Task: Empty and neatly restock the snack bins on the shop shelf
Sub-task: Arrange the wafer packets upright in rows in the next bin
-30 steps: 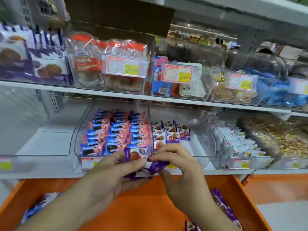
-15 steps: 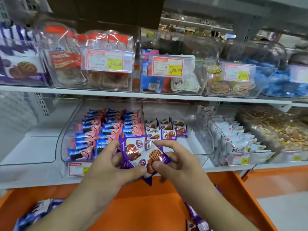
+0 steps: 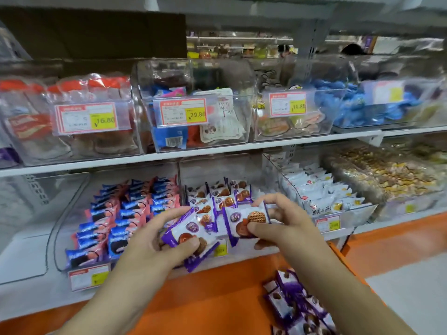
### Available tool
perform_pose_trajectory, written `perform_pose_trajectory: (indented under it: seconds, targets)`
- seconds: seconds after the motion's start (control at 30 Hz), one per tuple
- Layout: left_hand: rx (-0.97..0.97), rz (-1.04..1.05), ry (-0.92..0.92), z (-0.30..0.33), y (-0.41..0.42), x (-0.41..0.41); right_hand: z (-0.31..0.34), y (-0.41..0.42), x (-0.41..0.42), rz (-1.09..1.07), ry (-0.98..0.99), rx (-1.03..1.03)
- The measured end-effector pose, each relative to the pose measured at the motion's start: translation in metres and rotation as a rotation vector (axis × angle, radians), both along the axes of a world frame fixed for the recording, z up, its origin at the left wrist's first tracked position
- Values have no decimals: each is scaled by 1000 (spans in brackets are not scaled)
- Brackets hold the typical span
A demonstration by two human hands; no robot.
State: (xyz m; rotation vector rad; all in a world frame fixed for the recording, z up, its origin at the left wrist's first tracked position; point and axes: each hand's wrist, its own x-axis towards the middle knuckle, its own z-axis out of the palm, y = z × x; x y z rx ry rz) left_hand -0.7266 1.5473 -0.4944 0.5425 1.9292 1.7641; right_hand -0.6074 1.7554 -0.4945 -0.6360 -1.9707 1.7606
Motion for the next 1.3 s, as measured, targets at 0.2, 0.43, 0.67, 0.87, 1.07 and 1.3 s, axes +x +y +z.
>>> perform_pose_trajectory:
  seconds: [0.2,0.43,0.67,0.87,1.07,1.3]
  targets:
    - [-128,-2,241,-12,79,-22,-9,49,6,-217,65,-74]
    - [-256,75,386,-58,176,-75,-26,85,3,-324,96,-88]
    - [-371,-8,533,-104,238,-113,-34,99,-3,-327,129,17]
    - [-579,-5,720,-116,259,-132,-42,104,-3,-261,152,109]
    - [-642,5,905,-122,266,-150,-50,111,-6,-216,141,119]
    - [-652,-26,983,-119,269,-152,-57,116,-4,-203,125,123]
